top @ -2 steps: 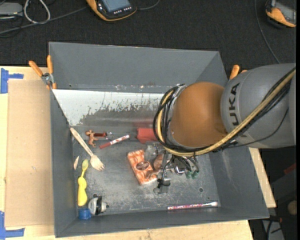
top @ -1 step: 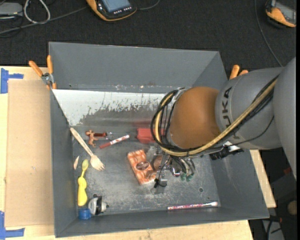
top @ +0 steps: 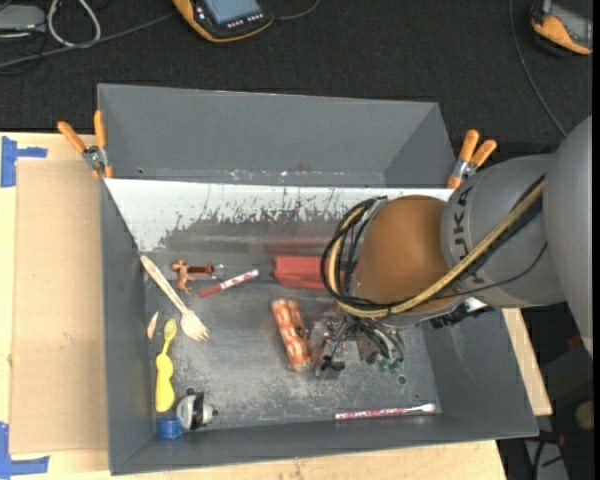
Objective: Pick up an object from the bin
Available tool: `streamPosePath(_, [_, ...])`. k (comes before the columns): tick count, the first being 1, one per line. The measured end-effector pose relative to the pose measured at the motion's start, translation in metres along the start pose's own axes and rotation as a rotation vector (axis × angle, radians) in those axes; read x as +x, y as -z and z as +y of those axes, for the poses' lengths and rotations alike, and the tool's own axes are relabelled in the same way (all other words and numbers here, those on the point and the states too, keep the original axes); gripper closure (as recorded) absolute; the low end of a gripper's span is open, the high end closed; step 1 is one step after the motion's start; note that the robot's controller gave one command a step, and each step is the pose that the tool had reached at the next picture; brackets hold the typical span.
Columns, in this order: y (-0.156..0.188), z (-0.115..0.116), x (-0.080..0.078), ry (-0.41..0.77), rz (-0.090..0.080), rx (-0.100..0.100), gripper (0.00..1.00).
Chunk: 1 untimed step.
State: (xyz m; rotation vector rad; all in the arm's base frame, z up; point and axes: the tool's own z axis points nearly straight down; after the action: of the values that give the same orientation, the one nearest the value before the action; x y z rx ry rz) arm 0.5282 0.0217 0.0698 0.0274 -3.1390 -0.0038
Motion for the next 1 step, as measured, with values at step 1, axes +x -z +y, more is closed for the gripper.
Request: streamPosePath(1, [0.0, -0.0001, 0.0, -0.001, 0.0, 0.0, 1.0])
